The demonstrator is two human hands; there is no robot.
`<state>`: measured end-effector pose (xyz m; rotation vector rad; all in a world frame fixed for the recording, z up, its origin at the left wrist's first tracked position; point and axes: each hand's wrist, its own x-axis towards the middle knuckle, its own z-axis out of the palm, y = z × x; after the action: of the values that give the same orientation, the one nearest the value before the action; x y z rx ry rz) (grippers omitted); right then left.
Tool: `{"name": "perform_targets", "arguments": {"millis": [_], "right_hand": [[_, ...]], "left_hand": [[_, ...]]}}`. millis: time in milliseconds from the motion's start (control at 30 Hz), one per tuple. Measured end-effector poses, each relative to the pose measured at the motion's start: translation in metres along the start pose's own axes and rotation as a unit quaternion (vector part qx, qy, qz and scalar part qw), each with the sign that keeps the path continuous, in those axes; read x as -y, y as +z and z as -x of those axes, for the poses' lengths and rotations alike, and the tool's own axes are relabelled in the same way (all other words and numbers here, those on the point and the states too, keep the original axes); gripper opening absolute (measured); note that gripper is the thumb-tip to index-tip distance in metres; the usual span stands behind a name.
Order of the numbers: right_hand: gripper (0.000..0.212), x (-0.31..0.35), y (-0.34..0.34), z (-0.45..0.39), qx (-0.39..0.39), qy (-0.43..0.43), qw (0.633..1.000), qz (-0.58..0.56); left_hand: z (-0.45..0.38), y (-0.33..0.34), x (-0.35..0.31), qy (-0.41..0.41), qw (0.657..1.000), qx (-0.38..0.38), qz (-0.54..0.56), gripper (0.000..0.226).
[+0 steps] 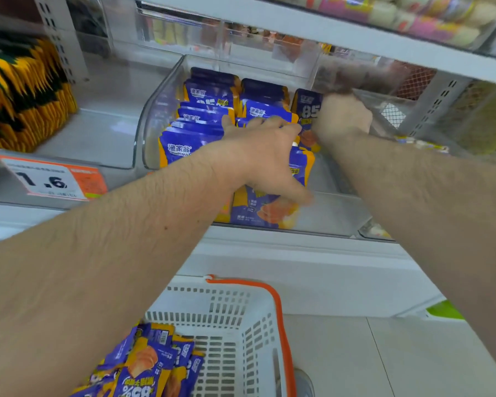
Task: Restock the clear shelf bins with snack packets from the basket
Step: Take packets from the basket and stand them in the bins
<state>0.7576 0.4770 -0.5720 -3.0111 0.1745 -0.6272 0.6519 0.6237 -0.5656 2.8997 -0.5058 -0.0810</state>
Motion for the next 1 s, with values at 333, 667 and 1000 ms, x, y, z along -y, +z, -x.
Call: {"name": "perform_targets", "arguments": {"millis": [333,667,1000], "right_hand": [[0.028,0.010,-0.062,0.102,-0.026,0.046,0.987,-0.154],[0.024,0.006,-0.057,0.177,-0.080,-0.013,0.973,-0.218],[0.013,0.059,0.049,0.274,0.218,-0.294,0.925,-0.098]], "left_hand": [[0.038,0.006,-0.024,0.049,0.971,-0.219,0.088,0.064],[0.096,0.058,-0.026,0.157,0.914,-0.318,0.199,0.059],[0.188,0.182,0.053,-0.020,0.947,-0.112,0.300,0.043]]}}
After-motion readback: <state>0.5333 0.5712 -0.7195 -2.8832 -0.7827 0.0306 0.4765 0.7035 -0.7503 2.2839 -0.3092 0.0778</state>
